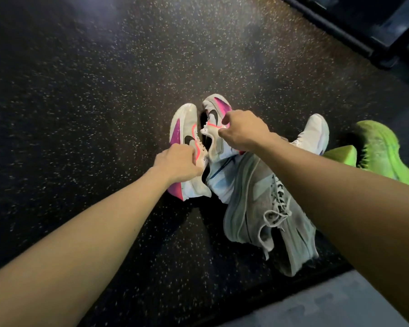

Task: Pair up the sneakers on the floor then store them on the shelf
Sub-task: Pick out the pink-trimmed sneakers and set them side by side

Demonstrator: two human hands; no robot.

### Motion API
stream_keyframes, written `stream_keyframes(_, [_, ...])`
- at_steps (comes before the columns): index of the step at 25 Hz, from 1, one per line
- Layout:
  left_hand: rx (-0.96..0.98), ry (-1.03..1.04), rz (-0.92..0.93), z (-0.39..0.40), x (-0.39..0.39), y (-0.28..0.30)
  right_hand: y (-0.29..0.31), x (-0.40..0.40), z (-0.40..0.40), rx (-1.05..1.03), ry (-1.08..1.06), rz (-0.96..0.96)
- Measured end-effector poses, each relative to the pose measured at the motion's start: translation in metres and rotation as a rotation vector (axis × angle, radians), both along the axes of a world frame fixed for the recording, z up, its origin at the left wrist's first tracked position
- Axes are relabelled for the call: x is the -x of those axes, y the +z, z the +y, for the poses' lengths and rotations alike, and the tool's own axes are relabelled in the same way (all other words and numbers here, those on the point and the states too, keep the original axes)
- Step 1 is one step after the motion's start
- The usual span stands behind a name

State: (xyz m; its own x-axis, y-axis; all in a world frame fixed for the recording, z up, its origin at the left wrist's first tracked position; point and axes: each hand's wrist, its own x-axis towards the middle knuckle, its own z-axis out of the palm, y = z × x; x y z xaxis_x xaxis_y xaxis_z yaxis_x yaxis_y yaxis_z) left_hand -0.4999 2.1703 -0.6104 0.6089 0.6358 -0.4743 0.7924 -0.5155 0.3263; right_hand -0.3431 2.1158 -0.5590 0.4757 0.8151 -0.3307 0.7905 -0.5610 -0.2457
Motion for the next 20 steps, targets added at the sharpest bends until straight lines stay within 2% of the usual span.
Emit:
stream_keyframes(4, [-0.037,0.009,0.244,0.000,-0.002,-0.028,-0.014,0.007,0.020,0.049,0.051,-0.135])
stream_keyframes(9, [-0.180,0.026,0.353,-0.008,-0.012,-0.043,-0.032,0.021,0.040,0.169,0.088,-0.382])
stream_keyframes(14, [-0.256,0.116,0.334,0.000,-0.005,-0.038,-0.046,0.030,0.047,0.335,0.195,-0.640])
stream_keyframes(20, [-0.253,0.363,0.188,0.021,0.053,-0.036,-0.040,0.027,0.040,0.180,0.404,-0.779])
